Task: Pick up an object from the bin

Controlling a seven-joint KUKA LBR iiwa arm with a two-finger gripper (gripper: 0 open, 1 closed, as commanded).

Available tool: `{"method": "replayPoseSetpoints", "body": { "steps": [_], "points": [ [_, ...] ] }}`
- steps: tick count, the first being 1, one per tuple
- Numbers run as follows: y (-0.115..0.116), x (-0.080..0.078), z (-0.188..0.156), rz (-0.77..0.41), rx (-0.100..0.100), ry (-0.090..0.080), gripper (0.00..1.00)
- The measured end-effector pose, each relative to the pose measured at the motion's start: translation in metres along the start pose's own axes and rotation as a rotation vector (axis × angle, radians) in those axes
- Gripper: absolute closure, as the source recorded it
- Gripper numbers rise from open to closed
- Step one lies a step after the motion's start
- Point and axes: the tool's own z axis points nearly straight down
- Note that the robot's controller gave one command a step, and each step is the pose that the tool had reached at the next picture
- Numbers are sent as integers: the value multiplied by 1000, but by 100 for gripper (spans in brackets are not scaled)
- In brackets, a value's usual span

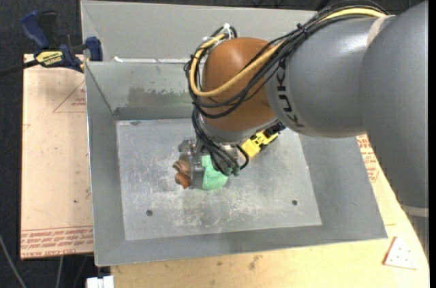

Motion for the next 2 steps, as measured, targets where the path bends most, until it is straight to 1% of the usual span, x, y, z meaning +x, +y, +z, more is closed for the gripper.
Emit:
{"method": "replayPoseSetpoints", "body": {
  "steps": [1, 2],
  "points": [
    [0, 0, 0, 0, 0, 0, 100],
    [-11, -1, -115, -7, 0, -3, 100]
  ]
}}
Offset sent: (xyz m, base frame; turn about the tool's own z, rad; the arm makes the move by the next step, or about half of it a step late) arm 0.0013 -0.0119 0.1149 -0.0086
